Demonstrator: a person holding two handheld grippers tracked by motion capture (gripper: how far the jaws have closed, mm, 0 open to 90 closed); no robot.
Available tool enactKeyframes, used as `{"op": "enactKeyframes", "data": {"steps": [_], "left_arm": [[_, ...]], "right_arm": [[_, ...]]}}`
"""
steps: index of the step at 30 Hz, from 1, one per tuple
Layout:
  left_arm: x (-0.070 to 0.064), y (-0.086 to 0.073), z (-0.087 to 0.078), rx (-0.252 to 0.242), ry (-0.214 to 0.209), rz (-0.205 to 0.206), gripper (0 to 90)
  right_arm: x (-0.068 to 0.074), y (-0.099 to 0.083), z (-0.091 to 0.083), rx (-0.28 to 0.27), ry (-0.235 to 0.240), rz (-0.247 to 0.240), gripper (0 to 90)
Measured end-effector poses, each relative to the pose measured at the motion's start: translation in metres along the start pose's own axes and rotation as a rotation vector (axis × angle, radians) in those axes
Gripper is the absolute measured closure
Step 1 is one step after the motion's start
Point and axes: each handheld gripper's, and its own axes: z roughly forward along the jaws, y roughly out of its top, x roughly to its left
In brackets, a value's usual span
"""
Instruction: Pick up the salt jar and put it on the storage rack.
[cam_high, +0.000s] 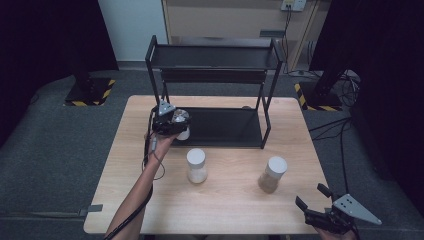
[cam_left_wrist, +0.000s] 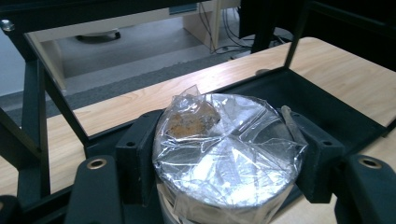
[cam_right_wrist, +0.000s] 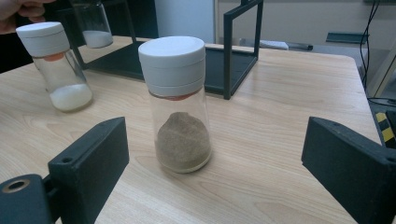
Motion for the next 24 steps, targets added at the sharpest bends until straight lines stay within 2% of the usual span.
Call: {"op": "enactKeyframes", "data": {"steps": [3, 4, 9, 24], "left_arm": [[0.000, -0.001, 0.004, -0.002, 0.009, -0.005, 33.5], [0.000, -0.003, 0.008, -0.005, 0.022, -0.024, 33.5], [-0.003, -0.005, 0.019, 0.005, 0.054, -0.027, 33.6], [-0.004, -0.018, 0.039, 0.014, 0.067, -0.046, 33.6]], "right_arm": [[0.000, 0.000, 0.000, 0.000, 0.001, 0.001, 7.5], [0.000, 0.000, 0.000, 0.000, 0.002, 0.001, 7.5], [-0.001, 0.000, 0.000, 0.000, 0.003, 0.003, 7.5], [-0.002, -0.001, 0.000, -0.001, 0.006, 0.008, 7.5]]}}
